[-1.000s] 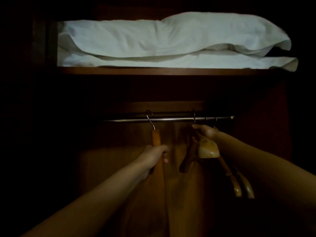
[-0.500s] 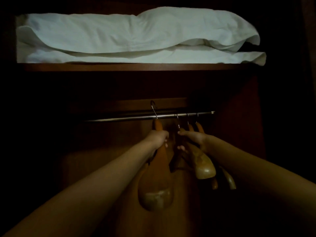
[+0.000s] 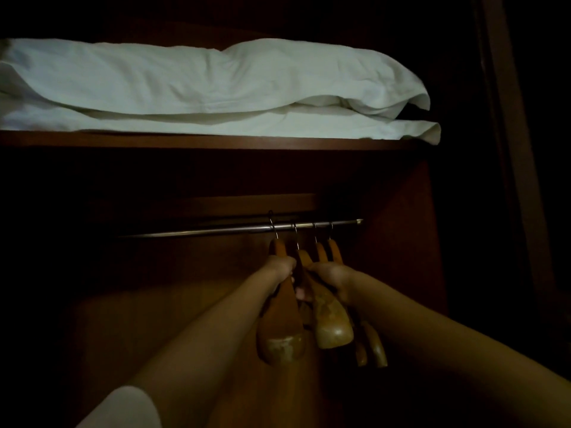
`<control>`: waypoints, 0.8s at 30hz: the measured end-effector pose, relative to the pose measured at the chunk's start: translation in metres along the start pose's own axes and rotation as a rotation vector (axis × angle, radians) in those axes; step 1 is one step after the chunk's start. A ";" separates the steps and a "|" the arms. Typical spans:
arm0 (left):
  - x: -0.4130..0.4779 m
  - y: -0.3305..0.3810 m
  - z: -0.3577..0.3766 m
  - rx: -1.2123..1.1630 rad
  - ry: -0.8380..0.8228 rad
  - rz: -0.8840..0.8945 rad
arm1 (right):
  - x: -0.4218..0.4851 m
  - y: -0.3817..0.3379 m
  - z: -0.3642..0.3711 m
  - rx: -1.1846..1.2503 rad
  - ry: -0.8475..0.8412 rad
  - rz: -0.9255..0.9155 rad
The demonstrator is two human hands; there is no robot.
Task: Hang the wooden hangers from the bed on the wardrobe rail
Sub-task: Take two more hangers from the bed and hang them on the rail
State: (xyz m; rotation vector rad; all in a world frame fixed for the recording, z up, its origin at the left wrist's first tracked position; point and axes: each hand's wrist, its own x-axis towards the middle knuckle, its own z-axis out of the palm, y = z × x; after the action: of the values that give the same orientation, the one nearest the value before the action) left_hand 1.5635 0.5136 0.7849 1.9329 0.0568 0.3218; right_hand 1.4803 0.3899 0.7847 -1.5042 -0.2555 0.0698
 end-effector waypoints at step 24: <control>-0.019 -0.025 0.018 -0.213 -0.154 -0.100 | 0.023 0.031 -0.016 -0.428 -0.054 0.216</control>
State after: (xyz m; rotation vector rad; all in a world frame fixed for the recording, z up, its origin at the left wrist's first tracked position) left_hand 1.5524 0.5033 0.7525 1.7310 0.0172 0.1067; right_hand 1.5100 0.3807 0.7558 -1.9547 -0.1552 0.2408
